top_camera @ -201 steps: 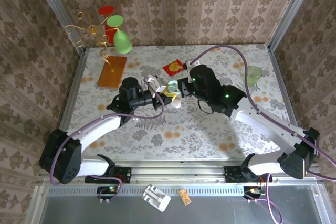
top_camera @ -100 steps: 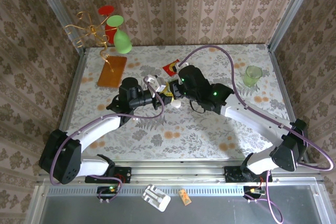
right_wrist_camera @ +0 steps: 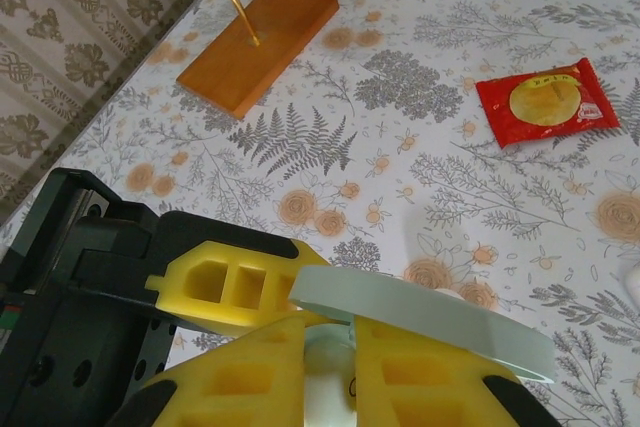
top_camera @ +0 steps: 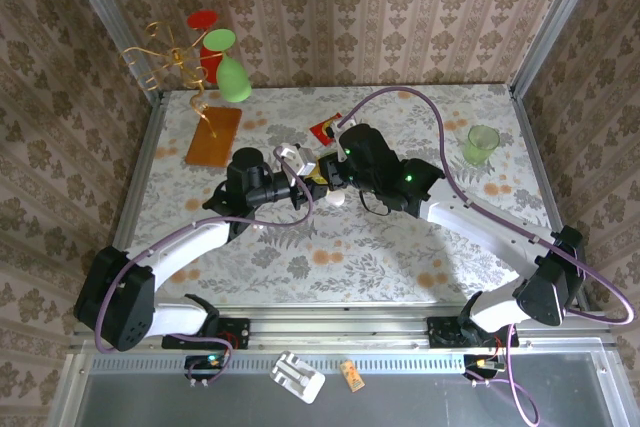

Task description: Insert wireless bluetooth earbuds into charging case

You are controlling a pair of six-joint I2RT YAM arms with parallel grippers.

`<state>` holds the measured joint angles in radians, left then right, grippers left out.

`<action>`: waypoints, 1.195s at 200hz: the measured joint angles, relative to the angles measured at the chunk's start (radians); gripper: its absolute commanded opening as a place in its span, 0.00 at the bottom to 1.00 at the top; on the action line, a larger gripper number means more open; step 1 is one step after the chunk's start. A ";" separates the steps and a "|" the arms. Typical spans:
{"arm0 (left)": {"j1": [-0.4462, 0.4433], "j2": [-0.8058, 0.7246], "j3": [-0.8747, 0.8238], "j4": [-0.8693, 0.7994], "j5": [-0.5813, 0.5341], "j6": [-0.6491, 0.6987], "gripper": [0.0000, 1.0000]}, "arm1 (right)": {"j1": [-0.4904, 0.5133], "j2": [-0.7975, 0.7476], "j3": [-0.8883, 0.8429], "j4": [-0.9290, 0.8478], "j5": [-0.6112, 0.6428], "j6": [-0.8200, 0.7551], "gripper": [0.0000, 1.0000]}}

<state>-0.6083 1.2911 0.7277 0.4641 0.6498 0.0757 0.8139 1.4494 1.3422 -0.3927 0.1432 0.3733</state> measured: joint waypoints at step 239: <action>0.000 -0.019 -0.049 0.066 0.021 0.037 0.26 | -0.103 -0.189 -0.077 0.034 -0.084 0.109 0.57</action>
<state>-0.6083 1.2724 0.6788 0.5304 0.6708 0.1123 0.7109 1.2602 1.2655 -0.3592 0.0593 0.4820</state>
